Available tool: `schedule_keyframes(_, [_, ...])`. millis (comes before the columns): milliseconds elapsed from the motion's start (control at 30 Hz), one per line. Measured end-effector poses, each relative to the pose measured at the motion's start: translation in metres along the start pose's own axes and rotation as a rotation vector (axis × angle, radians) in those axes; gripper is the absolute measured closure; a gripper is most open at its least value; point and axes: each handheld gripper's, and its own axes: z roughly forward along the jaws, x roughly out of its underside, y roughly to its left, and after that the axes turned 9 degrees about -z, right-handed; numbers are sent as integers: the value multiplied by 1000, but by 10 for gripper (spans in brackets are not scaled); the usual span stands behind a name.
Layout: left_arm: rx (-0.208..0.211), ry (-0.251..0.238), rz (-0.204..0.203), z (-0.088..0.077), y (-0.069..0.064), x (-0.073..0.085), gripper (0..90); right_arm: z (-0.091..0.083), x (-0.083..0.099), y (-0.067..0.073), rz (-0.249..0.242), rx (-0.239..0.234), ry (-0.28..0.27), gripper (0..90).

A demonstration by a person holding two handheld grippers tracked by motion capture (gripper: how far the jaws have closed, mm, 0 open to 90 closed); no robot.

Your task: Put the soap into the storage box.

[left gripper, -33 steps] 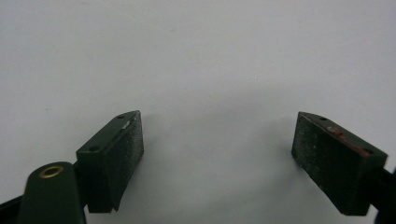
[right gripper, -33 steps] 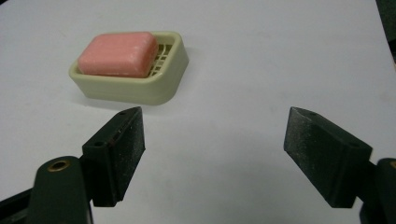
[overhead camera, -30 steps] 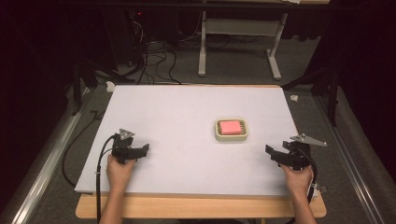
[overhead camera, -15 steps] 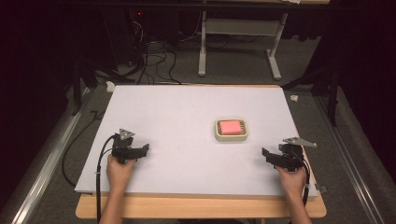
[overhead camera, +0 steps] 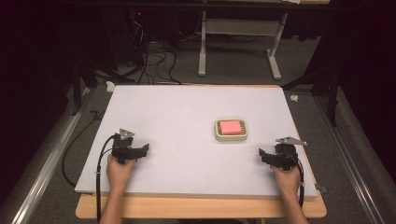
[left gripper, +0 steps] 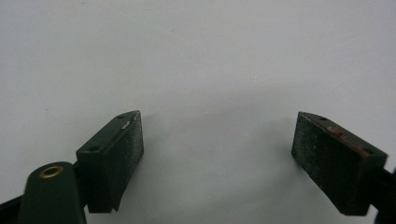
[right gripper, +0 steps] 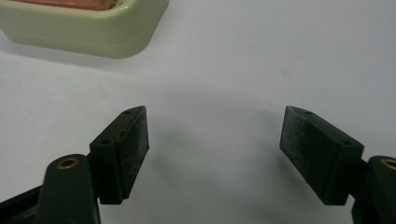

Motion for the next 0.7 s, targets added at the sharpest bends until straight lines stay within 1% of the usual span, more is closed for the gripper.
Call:
schedule_keyframes(100, [0,0,0,0,0,0,173,4,1,2,-6,5,15,238])
schedule_keyframes(167, [0,0,0,0,0,0,173,5,1,4,-30,21,25,230])
schedule_keyframes(233, [0,0,0,0,0,0,173,6,1,5,-37,24,26,229])
schedule_keyframes(267, [0,0,0,0,0,0,174,6,1,5,-32,22,27,228])
schedule_keyframes(700, [0,0,0,0,0,0,173,6,2,4,-32,17,20,227])
